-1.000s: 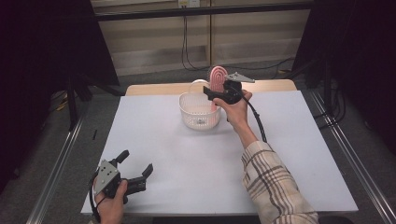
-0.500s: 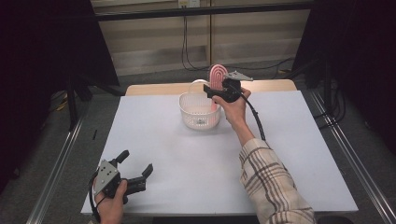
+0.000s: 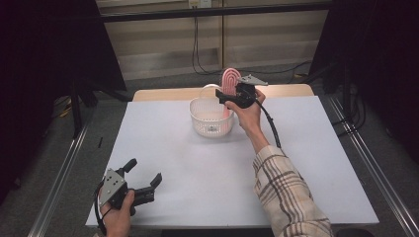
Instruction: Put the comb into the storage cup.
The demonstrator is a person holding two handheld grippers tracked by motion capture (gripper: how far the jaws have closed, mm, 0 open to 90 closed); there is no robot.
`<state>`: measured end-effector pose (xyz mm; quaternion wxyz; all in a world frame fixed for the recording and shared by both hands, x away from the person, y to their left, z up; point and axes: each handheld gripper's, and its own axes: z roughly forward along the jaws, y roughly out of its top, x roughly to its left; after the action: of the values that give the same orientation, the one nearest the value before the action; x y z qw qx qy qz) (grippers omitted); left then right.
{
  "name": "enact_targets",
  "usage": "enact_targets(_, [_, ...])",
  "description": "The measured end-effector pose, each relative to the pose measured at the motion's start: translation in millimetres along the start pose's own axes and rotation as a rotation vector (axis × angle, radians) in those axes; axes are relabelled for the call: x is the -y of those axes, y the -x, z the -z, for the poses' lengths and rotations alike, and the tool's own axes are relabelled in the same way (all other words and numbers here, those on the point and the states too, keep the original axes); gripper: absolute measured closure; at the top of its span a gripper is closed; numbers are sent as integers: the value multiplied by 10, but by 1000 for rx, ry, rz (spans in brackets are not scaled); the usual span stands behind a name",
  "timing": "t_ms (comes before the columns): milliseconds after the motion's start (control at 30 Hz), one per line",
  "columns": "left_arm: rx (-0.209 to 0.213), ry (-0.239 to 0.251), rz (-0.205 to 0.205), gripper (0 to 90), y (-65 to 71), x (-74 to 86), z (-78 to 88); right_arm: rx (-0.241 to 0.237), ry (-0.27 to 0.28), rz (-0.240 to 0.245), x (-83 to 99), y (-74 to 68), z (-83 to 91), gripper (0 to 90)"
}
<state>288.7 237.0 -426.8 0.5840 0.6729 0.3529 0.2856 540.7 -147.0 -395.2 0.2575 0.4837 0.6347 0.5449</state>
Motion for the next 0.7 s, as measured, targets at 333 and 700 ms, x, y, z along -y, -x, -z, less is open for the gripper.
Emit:
enact_targets(333, [0, 1, 1, 18, 0, 0, 3, -2, -1, 2, 2, -20, 5, 50])
enact_targets(700, [-1, 2, 5, 17, 2, -1, 8, -4, -5, -1, -34, -25, 59, 33])
